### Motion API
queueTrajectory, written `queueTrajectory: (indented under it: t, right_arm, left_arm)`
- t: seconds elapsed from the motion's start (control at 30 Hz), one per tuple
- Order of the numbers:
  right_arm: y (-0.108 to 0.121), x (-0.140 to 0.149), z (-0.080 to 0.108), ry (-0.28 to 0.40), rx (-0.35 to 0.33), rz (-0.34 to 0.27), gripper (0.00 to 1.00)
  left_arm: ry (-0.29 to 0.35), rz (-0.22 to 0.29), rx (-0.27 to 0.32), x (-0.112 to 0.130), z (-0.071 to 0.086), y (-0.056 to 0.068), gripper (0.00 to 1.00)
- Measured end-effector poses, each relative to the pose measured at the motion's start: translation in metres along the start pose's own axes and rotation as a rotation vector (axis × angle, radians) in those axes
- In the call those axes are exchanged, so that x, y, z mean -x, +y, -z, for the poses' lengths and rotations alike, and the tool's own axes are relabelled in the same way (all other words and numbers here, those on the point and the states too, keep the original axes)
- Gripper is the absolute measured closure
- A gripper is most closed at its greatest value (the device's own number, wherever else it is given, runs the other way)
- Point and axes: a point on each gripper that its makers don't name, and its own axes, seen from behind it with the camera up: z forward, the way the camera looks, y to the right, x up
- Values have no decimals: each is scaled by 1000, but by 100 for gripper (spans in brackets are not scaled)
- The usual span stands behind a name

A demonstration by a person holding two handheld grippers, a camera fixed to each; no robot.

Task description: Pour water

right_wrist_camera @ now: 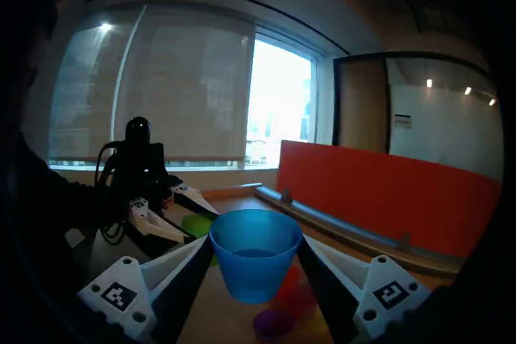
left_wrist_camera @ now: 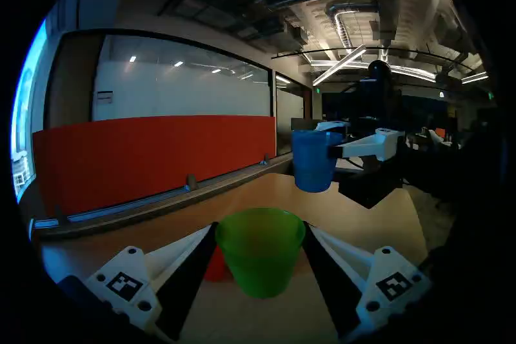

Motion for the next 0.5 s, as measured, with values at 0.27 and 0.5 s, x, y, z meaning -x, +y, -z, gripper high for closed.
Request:
queueTrajectory:
  t: [0.27, 0.5]
  right_arm:
    - [2, -6, -3, 18, 0, -2, 8]
    - [4, -10, -6, 22, 0, 13, 8]
  left_arm:
    - [3, -2, 5, -2, 0, 2, 9]
    - [4, -6, 7, -2, 0, 4, 9]
